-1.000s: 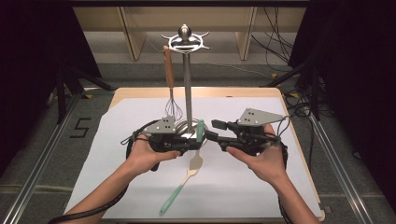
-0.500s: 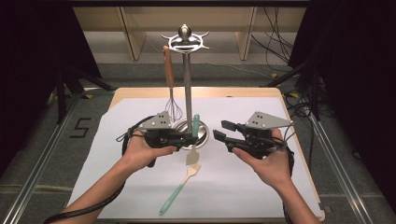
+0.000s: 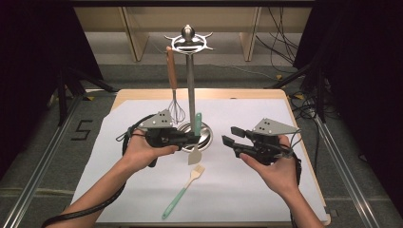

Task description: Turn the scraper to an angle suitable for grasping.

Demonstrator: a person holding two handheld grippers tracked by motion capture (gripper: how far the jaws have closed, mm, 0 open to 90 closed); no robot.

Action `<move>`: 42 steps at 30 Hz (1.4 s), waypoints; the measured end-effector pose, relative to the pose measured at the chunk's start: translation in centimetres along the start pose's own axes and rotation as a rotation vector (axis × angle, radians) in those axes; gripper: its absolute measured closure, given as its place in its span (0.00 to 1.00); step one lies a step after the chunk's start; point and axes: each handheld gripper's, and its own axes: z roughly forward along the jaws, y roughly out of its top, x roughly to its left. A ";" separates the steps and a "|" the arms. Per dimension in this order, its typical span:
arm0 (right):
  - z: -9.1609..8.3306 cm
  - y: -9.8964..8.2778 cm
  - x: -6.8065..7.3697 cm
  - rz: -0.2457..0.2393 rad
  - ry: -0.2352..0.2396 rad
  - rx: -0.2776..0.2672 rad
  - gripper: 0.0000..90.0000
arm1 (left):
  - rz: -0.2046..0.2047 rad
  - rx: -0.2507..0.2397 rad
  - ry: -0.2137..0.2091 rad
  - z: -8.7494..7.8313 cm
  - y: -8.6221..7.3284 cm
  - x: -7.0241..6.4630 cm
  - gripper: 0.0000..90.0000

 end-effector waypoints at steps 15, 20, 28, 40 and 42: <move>0.1 -1.3 -0.4 0.001 -0.019 0.005 0.60 | 0.005 -0.019 0.012 -0.5 1.1 0.4 0.94; 0.3 -1.6 -0.5 0.014 -0.025 0.004 0.61 | 0.007 -0.016 0.028 -0.7 1.5 0.6 0.94; 0.4 -2.1 -0.2 0.049 -0.037 0.031 0.60 | 0.013 -0.020 0.037 -0.8 1.9 0.7 0.94; 0.5 -2.7 -0.3 0.054 -0.030 0.039 0.60 | 0.023 -0.031 0.046 -1.2 2.8 1.2 0.94; 0.6 -2.7 -0.4 0.043 -0.025 0.034 0.60 | 0.022 -0.026 0.056 -1.4 3.0 1.2 0.94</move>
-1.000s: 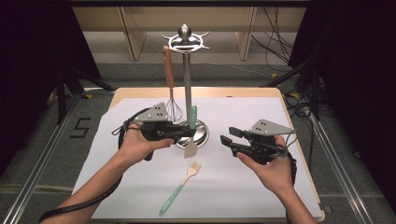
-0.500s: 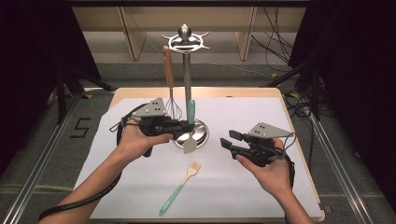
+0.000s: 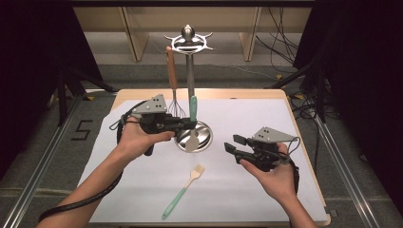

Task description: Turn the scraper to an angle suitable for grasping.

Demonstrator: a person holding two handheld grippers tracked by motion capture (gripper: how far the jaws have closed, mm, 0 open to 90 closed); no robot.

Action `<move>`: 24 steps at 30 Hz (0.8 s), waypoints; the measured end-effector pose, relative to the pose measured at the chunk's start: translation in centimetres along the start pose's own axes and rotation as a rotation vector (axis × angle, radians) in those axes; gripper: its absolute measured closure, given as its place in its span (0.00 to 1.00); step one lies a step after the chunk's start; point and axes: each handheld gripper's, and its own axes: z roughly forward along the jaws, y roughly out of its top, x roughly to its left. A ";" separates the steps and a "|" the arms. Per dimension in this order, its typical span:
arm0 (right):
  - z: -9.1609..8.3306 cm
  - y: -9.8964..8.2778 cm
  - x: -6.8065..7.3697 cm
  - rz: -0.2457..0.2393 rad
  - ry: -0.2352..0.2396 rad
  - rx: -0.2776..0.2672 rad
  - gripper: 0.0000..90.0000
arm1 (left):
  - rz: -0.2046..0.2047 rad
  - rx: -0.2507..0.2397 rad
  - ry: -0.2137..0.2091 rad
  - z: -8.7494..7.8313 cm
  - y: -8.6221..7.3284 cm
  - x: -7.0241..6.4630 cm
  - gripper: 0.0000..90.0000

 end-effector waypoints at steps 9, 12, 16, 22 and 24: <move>0.1 -0.1 0.0 0.005 -0.007 0.000 0.60 | 0.012 0.003 0.001 -0.1 0.8 0.3 0.94; 0.2 -0.1 -0.1 -0.011 0.001 -0.009 0.60 | 0.018 0.000 -0.002 -0.1 1.0 0.5 0.94; 0.1 -0.2 0.0 0.001 -0.026 -0.014 0.60 | 0.015 -0.001 -0.007 -0.2 1.2 0.7 0.94; 0.0 -0.1 -0.1 -0.013 -0.011 -0.001 0.60 | 0.023 -0.008 -0.009 -0.3 1.7 0.9 0.94; 0.0 -0.1 -0.1 -0.014 -0.011 -0.002 0.60 | 0.019 -0.017 -0.014 -0.4 2.0 1.1 0.94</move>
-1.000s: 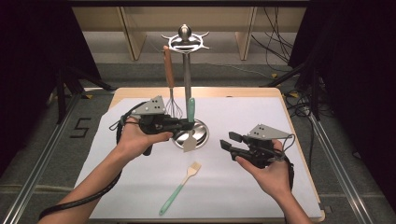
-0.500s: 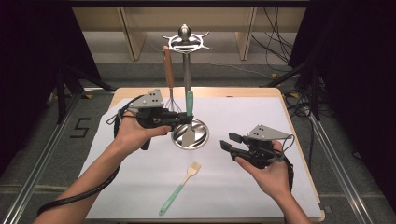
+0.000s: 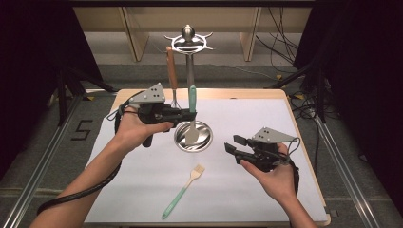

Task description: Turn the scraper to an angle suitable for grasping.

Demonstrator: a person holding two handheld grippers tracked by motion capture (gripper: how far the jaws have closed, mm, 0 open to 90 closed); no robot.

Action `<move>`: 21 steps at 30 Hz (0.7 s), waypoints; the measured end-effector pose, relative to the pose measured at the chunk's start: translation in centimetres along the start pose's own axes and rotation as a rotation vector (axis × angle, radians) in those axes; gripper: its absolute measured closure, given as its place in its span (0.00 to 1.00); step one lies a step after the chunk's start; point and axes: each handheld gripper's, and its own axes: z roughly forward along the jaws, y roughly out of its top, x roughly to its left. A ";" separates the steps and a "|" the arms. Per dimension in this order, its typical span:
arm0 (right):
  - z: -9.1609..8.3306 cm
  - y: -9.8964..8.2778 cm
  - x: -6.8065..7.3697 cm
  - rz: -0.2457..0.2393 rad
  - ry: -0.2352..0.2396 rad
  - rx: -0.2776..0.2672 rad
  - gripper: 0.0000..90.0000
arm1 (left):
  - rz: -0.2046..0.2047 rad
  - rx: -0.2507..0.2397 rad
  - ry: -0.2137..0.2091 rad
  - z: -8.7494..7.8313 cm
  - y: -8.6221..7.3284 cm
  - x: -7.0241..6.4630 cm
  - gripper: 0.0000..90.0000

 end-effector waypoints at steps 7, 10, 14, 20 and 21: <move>0.1 -0.1 0.1 0.010 -0.007 -0.011 0.60 | -0.005 -0.004 -0.010 0.1 0.7 0.4 0.94; 0.1 -0.1 0.0 0.006 -0.009 -0.017 0.60 | -0.009 -0.009 -0.011 0.0 1.0 0.5 0.94; 0.0 -0.1 0.0 0.013 -0.017 -0.002 0.60 | -0.004 -0.009 -0.009 0.0 1.3 0.7 0.94; 0.0 -0.1 0.1 0.018 -0.011 0.000 0.60 | 0.093 -0.014 -0.009 -0.2 2.2 1.8 0.94; 0.0 -0.1 0.0 0.007 -0.019 -0.012 0.60 | 0.112 -0.015 -0.009 -0.2 2.4 1.9 0.94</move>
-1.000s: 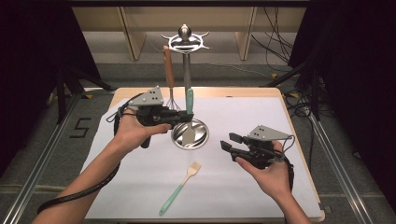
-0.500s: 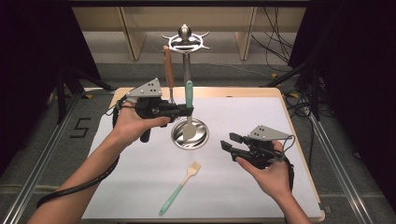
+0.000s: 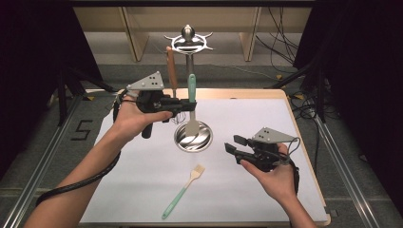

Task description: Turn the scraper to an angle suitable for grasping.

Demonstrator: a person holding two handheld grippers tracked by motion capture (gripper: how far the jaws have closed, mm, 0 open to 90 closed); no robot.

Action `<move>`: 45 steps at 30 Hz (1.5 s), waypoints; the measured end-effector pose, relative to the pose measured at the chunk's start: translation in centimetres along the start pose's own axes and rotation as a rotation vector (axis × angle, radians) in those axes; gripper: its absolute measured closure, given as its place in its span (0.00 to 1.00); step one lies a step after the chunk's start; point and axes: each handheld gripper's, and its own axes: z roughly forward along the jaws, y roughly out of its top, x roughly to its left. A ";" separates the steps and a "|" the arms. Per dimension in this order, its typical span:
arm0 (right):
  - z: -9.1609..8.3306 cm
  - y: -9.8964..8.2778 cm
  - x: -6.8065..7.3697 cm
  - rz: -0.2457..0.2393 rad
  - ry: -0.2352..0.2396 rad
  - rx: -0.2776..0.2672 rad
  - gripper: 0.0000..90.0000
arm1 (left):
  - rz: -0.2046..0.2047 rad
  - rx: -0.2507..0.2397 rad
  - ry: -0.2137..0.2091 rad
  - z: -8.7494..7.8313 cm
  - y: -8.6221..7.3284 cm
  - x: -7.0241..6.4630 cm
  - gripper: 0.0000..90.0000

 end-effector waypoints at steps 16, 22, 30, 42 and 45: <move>0.1 0.0 -0.1 -0.011 0.007 -0.007 0.61 | -0.014 -0.001 -0.003 -0.3 1.2 0.5 0.94; 0.1 -0.1 0.2 0.028 0.007 0.013 0.61 | -0.004 0.005 -0.003 -0.3 1.6 0.9 0.94; 0.0 -0.1 0.1 0.025 0.008 0.018 0.60 | 0.000 0.010 -0.005 -0.4 1.9 1.2 0.94; 0.0 -0.1 0.1 0.025 0.008 0.016 0.61 | -0.030 0.010 -0.004 -0.4 2.5 1.7 0.94; 0.0 0.0 0.1 0.023 0.009 0.015 0.61 | -0.018 0.011 -0.008 -0.2 2.5 1.9 0.94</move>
